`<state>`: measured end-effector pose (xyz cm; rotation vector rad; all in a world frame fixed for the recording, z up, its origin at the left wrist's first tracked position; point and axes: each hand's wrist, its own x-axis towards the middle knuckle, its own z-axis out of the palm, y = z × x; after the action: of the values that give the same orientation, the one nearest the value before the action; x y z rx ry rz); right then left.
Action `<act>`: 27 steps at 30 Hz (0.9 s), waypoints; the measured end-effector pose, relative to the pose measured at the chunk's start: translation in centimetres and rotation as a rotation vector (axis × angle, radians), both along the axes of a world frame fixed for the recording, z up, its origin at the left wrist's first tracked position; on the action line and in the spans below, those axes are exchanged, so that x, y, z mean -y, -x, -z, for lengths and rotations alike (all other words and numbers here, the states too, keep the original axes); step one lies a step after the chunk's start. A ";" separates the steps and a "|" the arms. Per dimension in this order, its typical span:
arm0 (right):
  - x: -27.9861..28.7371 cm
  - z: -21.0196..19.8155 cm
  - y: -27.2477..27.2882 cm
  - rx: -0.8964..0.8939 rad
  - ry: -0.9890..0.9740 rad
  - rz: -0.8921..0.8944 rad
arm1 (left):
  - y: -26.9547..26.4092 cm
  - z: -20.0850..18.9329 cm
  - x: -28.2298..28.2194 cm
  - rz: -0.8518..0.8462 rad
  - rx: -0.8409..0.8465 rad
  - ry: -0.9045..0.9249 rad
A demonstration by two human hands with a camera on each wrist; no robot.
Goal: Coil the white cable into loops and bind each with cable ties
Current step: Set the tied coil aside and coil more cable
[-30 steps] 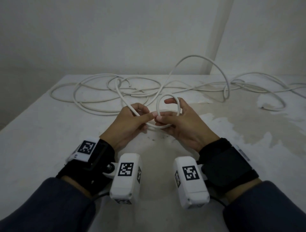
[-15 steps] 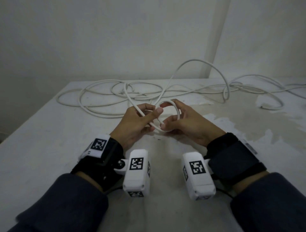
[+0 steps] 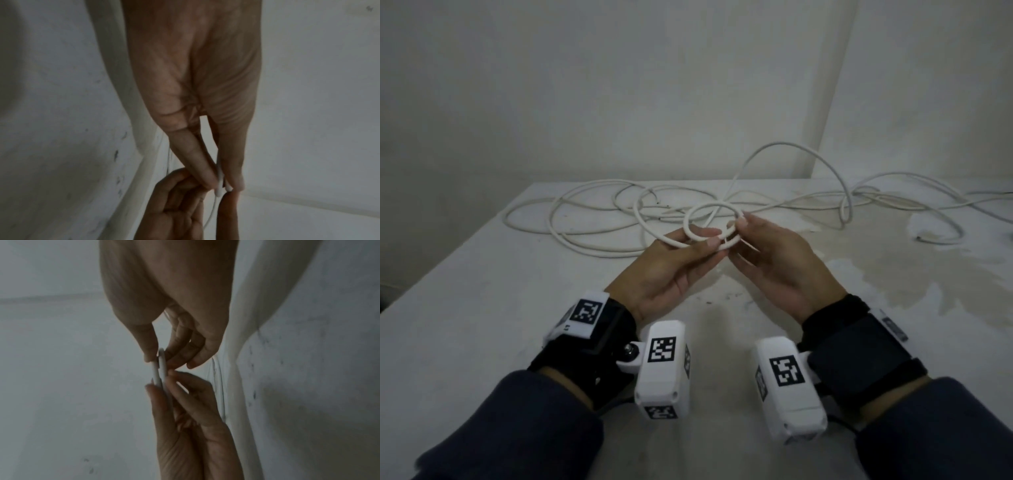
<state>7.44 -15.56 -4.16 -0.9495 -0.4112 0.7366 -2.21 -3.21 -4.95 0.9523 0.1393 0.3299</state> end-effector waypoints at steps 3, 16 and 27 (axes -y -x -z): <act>-0.6 0.1 0.9 -0.105 -0.047 -0.057 | 0.0 0.2 0.1 0.018 -0.025 0.031; -1.1 0.7 -0.2 0.055 -0.008 0.060 | -0.2 0.5 -0.4 -0.500 -0.227 -0.342; 0.2 0.6 -0.8 0.427 0.164 -0.055 | 0.0 -0.1 1.0 -0.163 -0.090 -0.423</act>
<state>8.25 -15.78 -4.76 -1.2590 -0.7617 0.6215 -2.17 -4.24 -4.87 1.3795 0.2364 0.4778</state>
